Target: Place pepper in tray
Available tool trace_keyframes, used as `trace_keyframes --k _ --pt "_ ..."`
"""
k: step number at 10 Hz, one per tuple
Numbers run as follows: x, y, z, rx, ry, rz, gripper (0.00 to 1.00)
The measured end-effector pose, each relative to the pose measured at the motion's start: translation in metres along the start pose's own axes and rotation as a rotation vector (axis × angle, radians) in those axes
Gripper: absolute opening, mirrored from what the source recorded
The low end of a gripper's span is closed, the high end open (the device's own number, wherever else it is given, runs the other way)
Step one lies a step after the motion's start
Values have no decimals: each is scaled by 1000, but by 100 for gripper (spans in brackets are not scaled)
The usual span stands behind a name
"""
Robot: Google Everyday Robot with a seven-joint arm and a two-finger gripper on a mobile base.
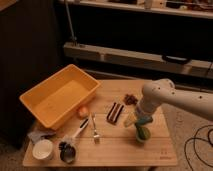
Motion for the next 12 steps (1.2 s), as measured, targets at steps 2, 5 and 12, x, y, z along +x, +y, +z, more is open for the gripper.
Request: trace_keyframes --k 2,5,12 --pt "2 2 6 -3 19 -17 80" --pt "2 5 14 -2 42 -36 64" --pt "0 6 15 12 65 -24 17"
